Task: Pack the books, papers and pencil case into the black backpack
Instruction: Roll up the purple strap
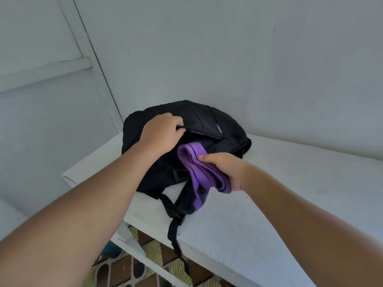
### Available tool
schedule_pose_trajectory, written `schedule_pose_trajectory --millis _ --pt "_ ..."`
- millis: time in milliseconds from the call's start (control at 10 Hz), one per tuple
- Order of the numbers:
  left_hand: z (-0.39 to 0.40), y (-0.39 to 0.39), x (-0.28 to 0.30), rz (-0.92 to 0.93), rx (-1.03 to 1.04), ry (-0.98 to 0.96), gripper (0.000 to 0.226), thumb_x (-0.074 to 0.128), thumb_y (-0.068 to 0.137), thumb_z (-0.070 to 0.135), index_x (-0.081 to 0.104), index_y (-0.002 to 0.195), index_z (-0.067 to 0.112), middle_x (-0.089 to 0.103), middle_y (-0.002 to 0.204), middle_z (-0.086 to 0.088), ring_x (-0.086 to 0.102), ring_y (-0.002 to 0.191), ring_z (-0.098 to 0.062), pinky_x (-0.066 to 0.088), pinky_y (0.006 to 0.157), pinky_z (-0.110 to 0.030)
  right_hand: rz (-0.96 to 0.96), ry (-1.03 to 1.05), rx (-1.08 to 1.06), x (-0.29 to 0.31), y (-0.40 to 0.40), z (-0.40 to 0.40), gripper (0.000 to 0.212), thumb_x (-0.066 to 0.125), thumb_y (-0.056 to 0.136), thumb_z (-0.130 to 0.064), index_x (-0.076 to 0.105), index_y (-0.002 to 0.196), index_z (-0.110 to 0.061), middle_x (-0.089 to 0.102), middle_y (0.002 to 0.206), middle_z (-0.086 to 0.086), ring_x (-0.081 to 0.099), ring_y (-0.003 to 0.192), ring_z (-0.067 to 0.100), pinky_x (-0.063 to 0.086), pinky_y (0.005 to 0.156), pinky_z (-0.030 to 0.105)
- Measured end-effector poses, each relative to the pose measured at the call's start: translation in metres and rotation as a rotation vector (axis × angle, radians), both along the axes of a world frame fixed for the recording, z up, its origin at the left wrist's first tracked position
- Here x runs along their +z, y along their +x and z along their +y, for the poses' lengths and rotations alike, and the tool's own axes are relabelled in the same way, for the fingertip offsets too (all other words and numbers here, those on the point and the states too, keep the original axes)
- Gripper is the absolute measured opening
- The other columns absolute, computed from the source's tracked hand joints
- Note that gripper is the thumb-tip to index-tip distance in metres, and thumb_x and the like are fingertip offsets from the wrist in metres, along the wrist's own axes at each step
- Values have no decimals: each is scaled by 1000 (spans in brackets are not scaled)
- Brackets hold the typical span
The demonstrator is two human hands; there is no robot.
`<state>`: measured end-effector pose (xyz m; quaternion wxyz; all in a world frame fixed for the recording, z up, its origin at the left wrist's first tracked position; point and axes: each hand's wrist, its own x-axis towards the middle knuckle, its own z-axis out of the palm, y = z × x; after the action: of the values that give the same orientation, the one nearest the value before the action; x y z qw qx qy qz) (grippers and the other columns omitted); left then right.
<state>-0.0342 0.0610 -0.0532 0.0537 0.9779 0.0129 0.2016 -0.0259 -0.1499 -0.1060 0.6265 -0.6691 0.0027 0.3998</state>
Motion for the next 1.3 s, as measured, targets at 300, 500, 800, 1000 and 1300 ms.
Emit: schedule_pose_trajectory --millis 300,500,800,1000,1300 --pt "16 9 19 35 -131 -179 20 63 93 36 61 76 27 66 72 9 62 68 -14 55 69 -37 168 390 -763 4 73 73 25 51 104 -18 64 126 -16 70 114 6 64 95 19 58 73 29" --pt "23 8 19 59 -225 -253 19 66 95 36 62 80 25 65 82 9 61 76 -13 54 72 -39 -115 226 -737 27 73 123 43 33 111 -22 38 152 -9 51 151 10 55 78 4 50 55 11" --pt "22 15 -11 289 -204 -76 26 73 90 34 48 96 27 52 95 3 57 86 -20 49 73 -37 -392 -62 -517 -5 68 101 18 56 98 -10 67 109 -1 66 101 12 60 93 27 49 74 35" --pt "25 5 -12 310 -138 -300 21 69 94 34 70 114 28 63 102 12 60 93 -7 49 83 -28 -738 -239 -418 -15 19 86 24 61 100 -31 48 106 -11 61 88 0 60 80 21 50 69 38" --pt "74 -71 -31 189 200 -336 22 54 93 7 61 104 25 64 108 4 63 98 -16 53 84 -35 -1227 -419 135 -25 -30 132 45 65 88 -69 56 101 -27 61 84 -10 60 75 11 52 62 34"
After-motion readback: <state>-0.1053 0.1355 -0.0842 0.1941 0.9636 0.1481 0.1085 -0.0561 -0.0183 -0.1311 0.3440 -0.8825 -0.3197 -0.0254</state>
